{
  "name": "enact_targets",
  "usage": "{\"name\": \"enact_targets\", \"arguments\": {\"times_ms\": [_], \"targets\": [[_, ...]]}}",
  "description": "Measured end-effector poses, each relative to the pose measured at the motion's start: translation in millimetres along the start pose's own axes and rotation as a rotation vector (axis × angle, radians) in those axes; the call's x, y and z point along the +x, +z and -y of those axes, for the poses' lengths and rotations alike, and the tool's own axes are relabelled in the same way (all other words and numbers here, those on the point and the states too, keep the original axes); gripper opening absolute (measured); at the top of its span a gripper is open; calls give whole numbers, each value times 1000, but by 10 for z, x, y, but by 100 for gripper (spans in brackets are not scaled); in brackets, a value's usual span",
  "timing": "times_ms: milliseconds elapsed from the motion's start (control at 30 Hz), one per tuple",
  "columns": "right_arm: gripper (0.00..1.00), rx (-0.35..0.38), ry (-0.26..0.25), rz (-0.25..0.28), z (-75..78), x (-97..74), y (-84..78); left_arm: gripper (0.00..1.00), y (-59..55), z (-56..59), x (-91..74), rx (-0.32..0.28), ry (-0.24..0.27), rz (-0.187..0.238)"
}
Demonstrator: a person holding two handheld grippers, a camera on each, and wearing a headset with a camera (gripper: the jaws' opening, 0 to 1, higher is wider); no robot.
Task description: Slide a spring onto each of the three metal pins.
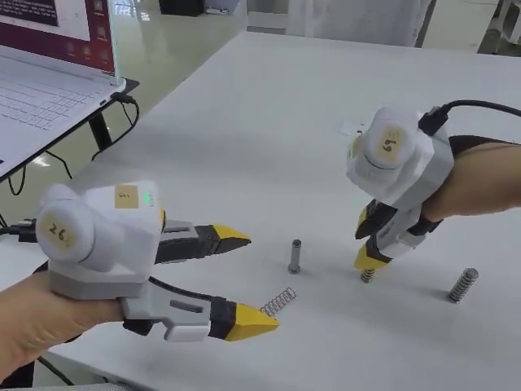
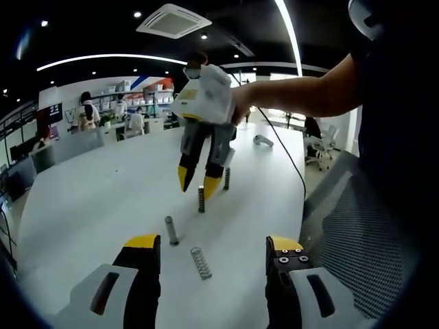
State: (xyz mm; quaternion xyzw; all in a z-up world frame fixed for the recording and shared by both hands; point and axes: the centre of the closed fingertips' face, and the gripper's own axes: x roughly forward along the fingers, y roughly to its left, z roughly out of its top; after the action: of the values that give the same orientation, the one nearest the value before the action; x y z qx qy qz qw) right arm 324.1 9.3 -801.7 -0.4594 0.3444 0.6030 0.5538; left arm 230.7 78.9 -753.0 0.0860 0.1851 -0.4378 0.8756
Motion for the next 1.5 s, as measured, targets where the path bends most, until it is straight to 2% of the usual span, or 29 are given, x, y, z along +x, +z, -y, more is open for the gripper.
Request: {"name": "enact_targets", "arguments": {"times_ms": [167,500,600,867,1033,1367,1500], "targets": [[24,-8,11,27,-65,-60,108,57,-3,4,-3,-3,0,-1],[24,-56,73,54,-311,-91,268,57,-23,4,-15,-7,5,-3],[23,-100,99,52,-406,-45,316,57,-26,4,-18,-5,6,-6],[23,-158,157,42,-600,104,418,57,-41,-18,-52,-4,11,-9],[22,-202,163,27,-639,228,477,57,-64,-21,-55,-5,12,-13],[20,-228,198,51,-697,411,658,57,-99,-5,-47,-12,12,-26],[19,-241,202,40,-708,506,669,57,-126,-13,-44,-12,10,-31]]}}
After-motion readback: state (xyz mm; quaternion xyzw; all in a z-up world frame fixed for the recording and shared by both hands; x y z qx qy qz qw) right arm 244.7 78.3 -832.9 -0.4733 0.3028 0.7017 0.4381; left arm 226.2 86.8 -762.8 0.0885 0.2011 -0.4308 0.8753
